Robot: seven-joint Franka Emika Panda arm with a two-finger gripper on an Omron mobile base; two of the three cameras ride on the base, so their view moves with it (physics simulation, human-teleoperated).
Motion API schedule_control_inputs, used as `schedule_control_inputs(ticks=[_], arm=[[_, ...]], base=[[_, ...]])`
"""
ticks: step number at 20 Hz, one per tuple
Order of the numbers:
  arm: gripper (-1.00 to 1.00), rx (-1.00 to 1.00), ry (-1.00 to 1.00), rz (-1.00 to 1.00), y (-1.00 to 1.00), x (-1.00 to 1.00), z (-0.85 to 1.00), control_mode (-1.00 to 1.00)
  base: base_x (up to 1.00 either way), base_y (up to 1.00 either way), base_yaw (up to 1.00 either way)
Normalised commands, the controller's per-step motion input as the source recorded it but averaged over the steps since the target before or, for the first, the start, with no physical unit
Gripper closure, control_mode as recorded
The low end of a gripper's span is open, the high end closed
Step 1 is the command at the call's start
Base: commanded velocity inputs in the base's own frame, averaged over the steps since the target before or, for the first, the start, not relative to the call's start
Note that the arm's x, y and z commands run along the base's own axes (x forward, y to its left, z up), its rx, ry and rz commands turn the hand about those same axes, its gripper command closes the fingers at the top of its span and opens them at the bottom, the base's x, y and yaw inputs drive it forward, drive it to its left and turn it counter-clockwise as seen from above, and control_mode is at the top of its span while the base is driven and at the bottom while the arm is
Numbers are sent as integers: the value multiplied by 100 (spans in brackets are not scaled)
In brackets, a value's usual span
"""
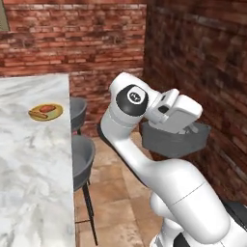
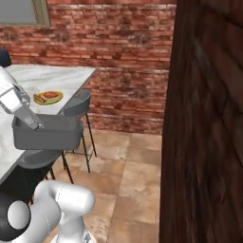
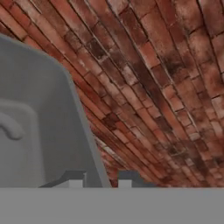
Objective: Retrieve the tupperware and aluminum foil from the cabinet and place them on the dining counter near the plate with hot dog and sweet potato to prepare for storing leftovers.
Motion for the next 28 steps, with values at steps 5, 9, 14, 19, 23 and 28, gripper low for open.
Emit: schedule_control_inputs(ticks=[5, 9, 14, 19, 23, 28], arm=[[100, 0, 0, 0, 0, 0, 0, 100], [100, 0, 0, 0, 0, 0, 0, 100], [100, 0, 0, 0, 0, 0, 0, 100], [100, 0, 0, 0, 0, 0, 0, 100], [100, 0, 0, 0, 0, 0, 0, 100], [100, 0, 0, 0, 0, 0, 0, 100]], base=[[100, -16, 56], [100, -11, 62], [100, -30, 62], [85, -77, 49], [78, -86, 46], [60, -100, 38]])
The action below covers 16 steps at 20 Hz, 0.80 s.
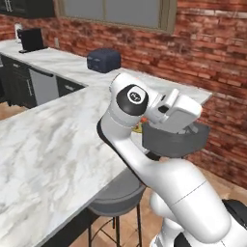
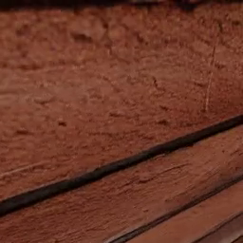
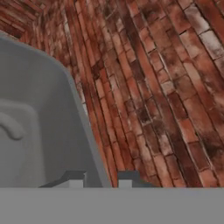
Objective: Retrieve the tupperware and aluminum foil from the cabinet and place them on the dining counter near the plate with hot dog and sweet potato to prepare for storing leftovers.
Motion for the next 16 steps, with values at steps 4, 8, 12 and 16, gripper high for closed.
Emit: schedule_control_inputs(ticks=[4, 8, 12, 16], arm=[[100, 0, 0, 0, 0, 0, 0, 100], [100, 0, 0, 0, 0, 0, 0, 100], [100, 0, 0, 0, 0, 0, 0, 100], [100, 0, 0, 0, 0, 0, 0, 100]], base=[[54, -100, 33], [58, -100, 29], [59, -100, 29], [65, -77, 54]])
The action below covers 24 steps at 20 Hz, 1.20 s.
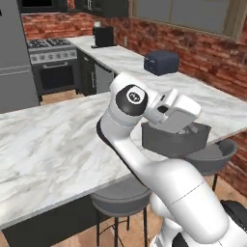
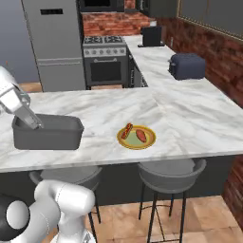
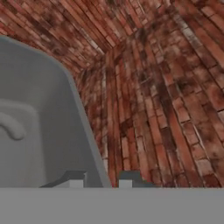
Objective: Retrieve the tupperware and aluminum foil from the cabinet and place them on the dining counter near the plate with hot dog and sweet potato to prepare for storing leftovers.
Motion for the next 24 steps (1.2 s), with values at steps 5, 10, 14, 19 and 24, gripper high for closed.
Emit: schedule_control_inputs(ticks=[5, 10, 14, 19, 24], arm=[[100, 0, 0, 0, 0, 0, 0, 100], [100, 0, 0, 0, 0, 0, 0, 100], [100, 0, -1, 11, 0, 13, -9, -100], [100, 1, -9, 35, -7, 74, -42, -100], [100, 0, -12, 15, -6, 79, -41, -100]], base=[[64, -67, 60], [53, -75, 57], [25, -36, 35], [0, 0, 0], [0, 0, 0]])
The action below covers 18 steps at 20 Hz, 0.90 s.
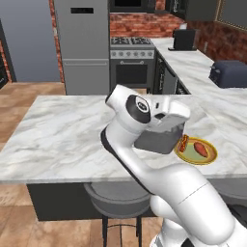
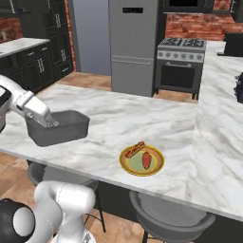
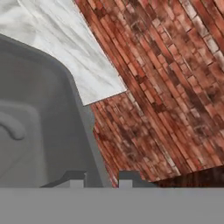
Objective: Retrieve the tupperware and aluminum foil from the cabinet and place them on the dining counter near the plate with hot dog and sweet potato to prepare for storing leftovers.
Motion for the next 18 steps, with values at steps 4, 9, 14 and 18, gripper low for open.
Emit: schedule_control_inputs(ticks=[4, 9, 14, 18], arm=[[100, 1, -5, 28, -21, 54, -49, -100], [100, 12, -6, 50, -58, 26, -30, -100], [100, 16, -11, 47, -56, 38, -27, -100], [100, 15, -7, 30, -16, 60, -36, -100]], base=[[0, 0, 0], [0, 0, 0], [0, 0, 0], [0, 0, 0]])
